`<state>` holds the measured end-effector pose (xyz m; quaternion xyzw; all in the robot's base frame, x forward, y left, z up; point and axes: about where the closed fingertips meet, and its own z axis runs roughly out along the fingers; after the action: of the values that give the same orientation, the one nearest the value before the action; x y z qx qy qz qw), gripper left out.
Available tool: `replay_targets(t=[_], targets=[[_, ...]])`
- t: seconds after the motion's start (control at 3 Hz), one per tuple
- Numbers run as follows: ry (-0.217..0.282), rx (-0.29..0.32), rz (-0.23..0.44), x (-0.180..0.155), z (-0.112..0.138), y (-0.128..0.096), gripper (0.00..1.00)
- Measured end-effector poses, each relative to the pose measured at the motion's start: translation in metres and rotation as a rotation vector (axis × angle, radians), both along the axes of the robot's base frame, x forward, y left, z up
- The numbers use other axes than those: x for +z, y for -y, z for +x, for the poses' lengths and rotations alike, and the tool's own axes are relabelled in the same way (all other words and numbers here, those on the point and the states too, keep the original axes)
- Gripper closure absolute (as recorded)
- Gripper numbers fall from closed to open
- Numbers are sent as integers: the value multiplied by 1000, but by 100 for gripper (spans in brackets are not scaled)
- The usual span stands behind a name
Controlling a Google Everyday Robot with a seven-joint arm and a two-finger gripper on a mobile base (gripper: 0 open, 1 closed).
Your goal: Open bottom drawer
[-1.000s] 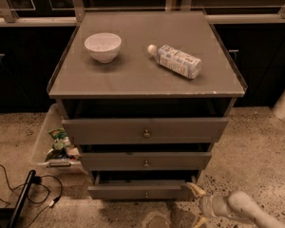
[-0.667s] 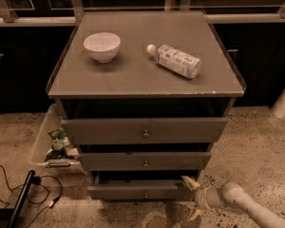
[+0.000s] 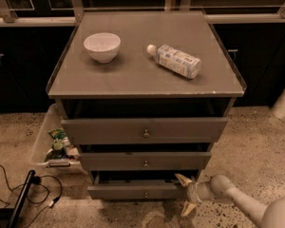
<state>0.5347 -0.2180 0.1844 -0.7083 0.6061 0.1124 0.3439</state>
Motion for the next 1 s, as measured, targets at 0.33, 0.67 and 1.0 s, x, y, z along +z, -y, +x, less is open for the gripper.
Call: replay_targets(t=[0.33, 0.67, 1.0], targets=[[-48, 5, 2, -24, 9, -7, 0], [-86, 13, 14, -36, 12, -12, 19], [-86, 13, 14, -32, 12, -12, 42]])
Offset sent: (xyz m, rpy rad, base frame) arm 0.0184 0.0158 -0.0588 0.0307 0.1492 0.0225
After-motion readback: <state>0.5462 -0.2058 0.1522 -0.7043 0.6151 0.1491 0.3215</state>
